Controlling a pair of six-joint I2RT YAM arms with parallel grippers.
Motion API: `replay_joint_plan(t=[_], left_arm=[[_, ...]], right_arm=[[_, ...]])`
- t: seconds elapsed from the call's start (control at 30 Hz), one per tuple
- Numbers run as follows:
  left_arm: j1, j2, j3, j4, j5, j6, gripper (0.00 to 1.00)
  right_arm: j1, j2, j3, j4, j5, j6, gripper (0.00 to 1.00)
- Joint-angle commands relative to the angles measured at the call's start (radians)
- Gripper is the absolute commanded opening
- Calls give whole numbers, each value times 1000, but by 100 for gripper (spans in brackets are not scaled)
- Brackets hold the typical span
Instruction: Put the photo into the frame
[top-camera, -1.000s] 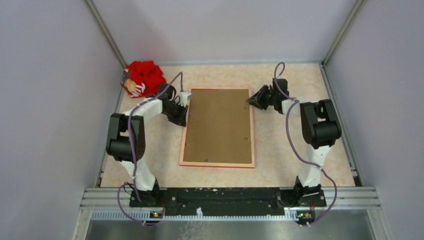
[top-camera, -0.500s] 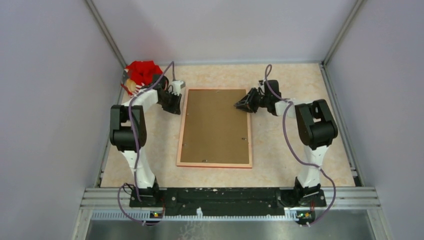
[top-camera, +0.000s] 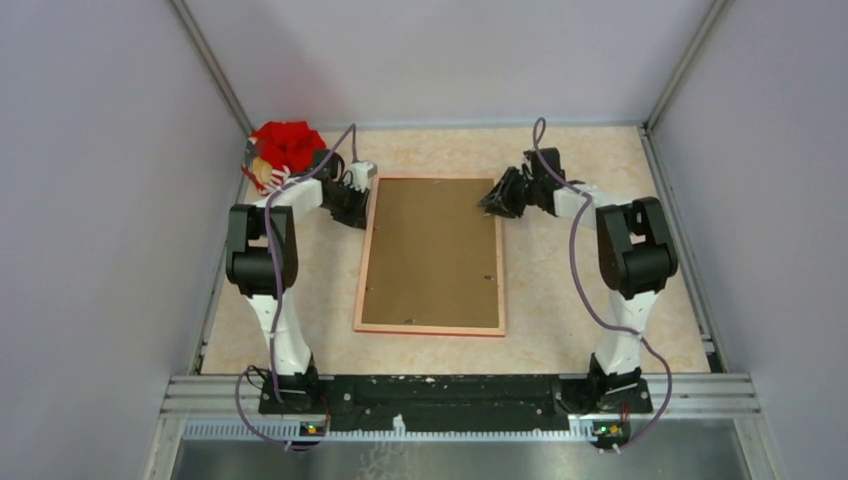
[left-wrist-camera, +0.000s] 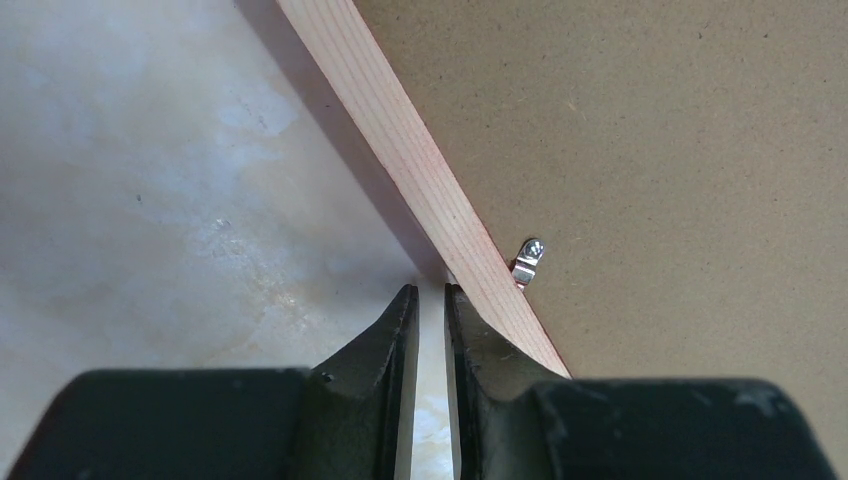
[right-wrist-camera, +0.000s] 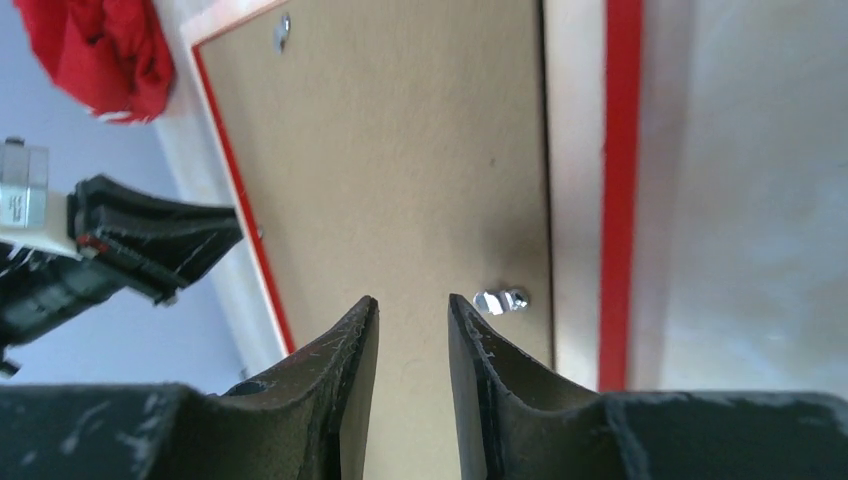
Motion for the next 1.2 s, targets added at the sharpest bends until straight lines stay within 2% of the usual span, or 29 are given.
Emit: replay_joint_plan(t=[0.0,0.2,0.57,0.93,1.17], left_arm=[[-14,20,-17,2,22,0,22],[-14,19,-19,0,20,2,22],[-14,30,-1,-6,40,-3,22],[-23,48,-5,8,42,-5,22],[-40,50,-9,14,45,-12,22]], right_arm=[[-27,-61,119,-171,171,-155,34],[-45,19,204,-209,192,-174,38],[-45,133,285,-229,184,-171,38],[3,160,241,-199,161,-154,38],[38,127,150,-133,132,-111,38]])
